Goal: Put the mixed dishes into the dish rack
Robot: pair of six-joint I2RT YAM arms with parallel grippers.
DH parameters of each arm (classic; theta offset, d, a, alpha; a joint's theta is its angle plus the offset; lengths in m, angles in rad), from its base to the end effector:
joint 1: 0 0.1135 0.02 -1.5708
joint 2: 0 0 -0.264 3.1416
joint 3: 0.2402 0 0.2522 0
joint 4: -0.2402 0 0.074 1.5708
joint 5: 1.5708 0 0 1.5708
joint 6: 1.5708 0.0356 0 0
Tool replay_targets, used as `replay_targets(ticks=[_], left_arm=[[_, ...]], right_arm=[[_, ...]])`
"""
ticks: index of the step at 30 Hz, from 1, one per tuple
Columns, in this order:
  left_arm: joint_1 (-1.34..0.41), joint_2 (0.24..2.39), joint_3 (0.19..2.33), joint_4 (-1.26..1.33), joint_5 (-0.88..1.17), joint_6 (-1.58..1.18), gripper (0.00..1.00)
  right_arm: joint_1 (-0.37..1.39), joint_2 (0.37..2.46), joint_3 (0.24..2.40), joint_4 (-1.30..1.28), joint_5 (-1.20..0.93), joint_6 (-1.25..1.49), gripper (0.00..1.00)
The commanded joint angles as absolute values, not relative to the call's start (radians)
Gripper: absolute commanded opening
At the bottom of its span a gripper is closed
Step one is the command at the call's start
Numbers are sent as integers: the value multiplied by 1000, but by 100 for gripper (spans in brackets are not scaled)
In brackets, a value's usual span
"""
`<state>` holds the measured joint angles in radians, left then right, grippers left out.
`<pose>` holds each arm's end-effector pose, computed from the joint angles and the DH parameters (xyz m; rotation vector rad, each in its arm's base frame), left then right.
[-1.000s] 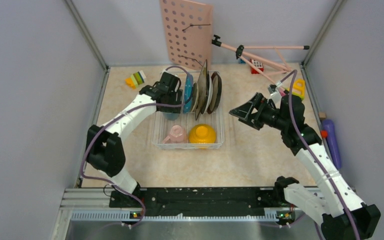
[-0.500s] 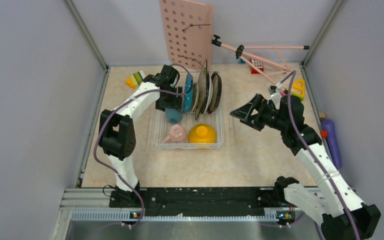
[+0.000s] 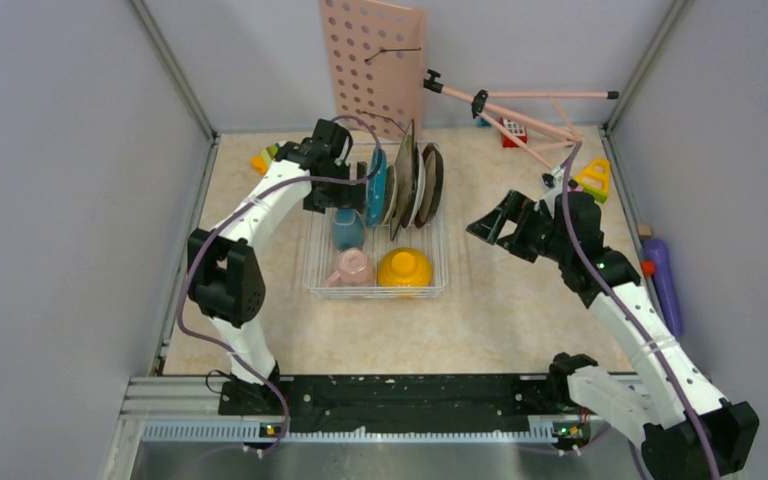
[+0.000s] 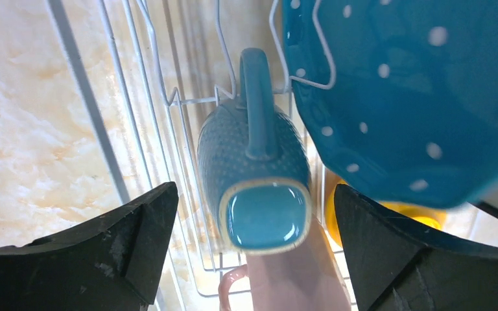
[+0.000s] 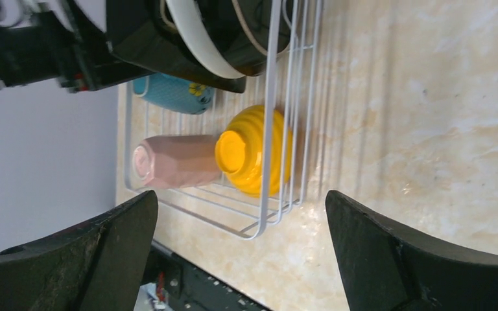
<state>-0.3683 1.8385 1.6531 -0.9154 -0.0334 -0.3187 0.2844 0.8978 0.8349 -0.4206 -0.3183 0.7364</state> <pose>0.3655 -0.1398 0.2842 0.0558 2.6821 -0.1741 0.1880 0.0666 0.3143 0.2796 2.1504 0.9396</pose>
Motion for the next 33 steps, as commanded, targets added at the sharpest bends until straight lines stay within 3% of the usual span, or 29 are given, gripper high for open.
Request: replay_targets(ticks=[1, 5, 10, 16, 19, 24, 33], left_arm=[[-365, 1714, 1676, -880, -5, -308, 95], [-363, 1617, 1614, -867, -28, -315, 94], [-320, 1389, 1348, -681, -82, -372, 87], [-192, 1112, 1015, -465, -82, -479, 90], [-126, 1028, 916, -418, -97, -504, 91], [-54, 931, 797, -335, -100, -562, 92], [-42, 934, 731, -280, -146, -574, 93]], right_arm=[[294, 976, 858, -403, -245, 597, 99], [355, 1086, 898, -417, -187, 535, 95], [409, 1172, 871, -275, -178, 563, 77], [489, 1308, 922, -237, -129, 553, 76], [513, 1360, 946, -257, -89, 535, 68], [514, 1420, 984, -327, 26, 521, 56], [489, 1413, 1057, -437, 216, 509, 54]])
